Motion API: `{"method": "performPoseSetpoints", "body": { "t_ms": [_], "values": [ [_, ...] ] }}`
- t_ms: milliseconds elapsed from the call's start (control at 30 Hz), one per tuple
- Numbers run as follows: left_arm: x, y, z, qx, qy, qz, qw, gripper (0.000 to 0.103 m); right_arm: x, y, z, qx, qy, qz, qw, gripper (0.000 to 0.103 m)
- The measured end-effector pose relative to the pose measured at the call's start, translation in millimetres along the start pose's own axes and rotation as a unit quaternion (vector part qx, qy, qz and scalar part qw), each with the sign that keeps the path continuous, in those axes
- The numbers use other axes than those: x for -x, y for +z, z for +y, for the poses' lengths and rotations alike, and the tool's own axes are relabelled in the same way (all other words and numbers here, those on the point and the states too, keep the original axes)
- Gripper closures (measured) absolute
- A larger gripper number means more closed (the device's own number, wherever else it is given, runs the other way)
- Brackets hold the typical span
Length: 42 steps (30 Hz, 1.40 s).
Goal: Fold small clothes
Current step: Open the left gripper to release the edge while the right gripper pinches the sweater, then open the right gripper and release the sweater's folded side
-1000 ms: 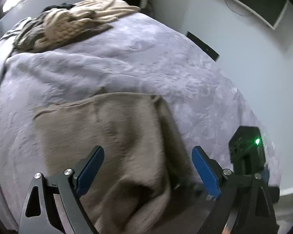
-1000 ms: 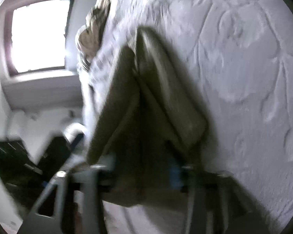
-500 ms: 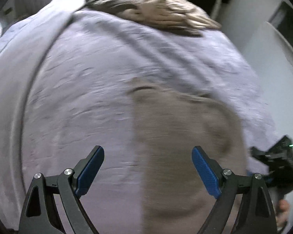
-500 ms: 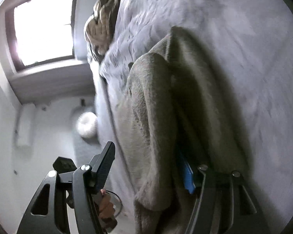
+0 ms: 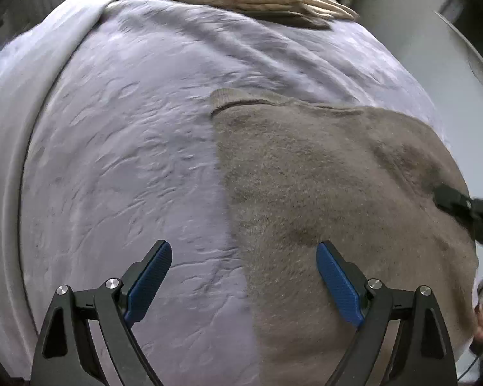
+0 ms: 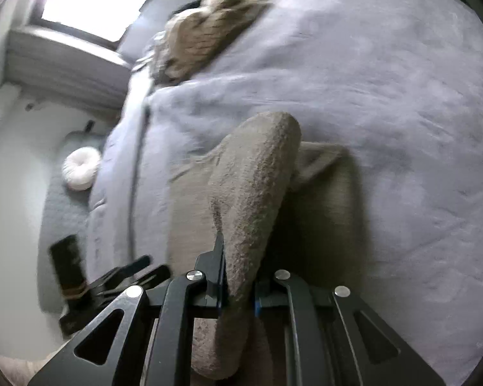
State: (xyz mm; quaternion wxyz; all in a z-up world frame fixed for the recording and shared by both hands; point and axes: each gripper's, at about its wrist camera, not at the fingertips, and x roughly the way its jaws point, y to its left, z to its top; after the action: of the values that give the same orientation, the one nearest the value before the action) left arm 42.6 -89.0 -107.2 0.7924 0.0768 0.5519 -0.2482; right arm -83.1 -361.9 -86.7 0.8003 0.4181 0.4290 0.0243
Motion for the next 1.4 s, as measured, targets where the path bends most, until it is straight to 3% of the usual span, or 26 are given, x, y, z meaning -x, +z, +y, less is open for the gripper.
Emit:
{"method": "performPoseSetpoints", "body": {
  "t_ms": [100,200,267,400,633,700,733,767,800,833,867,1000,1133,1400],
  "values": [
    [-10,-3,-14,-0.017,0.001,0.011,0.9998,0.011,-14,-9,-38,-0.036,-0.024,0.028,0.999,0.087],
    [-19,-7,-17,-0.021,0.001,0.017,0.9996,0.011,-21,-9,-52,-0.068,-0.014,0.034,0.997,0.082],
    [-19,-7,-15,-0.016,0.003,0.017,0.9997,0.004,-13,-10,-48,-0.067,-0.027,0.027,0.997,0.081],
    [-11,-7,-7,-0.018,0.004,0.022,0.9996,0.004,13,-18,-28,-0.025,-0.071,0.015,0.997,0.079],
    [5,-21,-12,-0.06,-0.01,0.034,0.9976,0.004,47,-59,10,0.023,-0.051,0.026,0.998,0.076],
    [4,-33,-16,-0.072,-0.011,0.04,0.9965,0.004,44,-73,17,0.039,-0.069,0.047,0.996,0.056],
    [2,-39,-16,-0.074,-0.012,0.045,0.9962,0.004,40,-79,19,0.045,-0.083,0.054,0.994,0.055],
    [-1,-45,-17,-0.075,-0.014,0.054,0.9956,0.004,36,-84,19,0.052,-0.099,0.06,0.992,0.057],
    [-5,-50,-17,-0.075,-0.015,0.062,0.9951,0.004,35,-88,17,0.055,-0.109,0.066,0.99,0.078],
    [-8,-58,-16,-0.076,-0.017,0.07,0.9945,0.004,32,-92,13,0.05,-0.11,0.072,0.99,0.092],
    [-12,-64,-15,-0.077,-0.017,0.076,0.994,0.004,32,-94,9,0.041,-0.11,0.076,0.99,0.096],
    [-15,-78,-10,-0.071,-0.026,0.085,0.9935,0.004,30,-103,-20,0.008,-0.127,0.079,0.989,0.096],
    [-19,-81,-9,-0.06,-0.028,0.087,0.994,0.001,21,-109,-54,-0.057,-0.11,0.078,0.989,0.09],
    [-19,-82,-16,-0.056,-0.015,0.093,0.9939,0.001,29,-116,-52,-0.06,-0.12,0.072,0.988,0.08]
  ]
}}
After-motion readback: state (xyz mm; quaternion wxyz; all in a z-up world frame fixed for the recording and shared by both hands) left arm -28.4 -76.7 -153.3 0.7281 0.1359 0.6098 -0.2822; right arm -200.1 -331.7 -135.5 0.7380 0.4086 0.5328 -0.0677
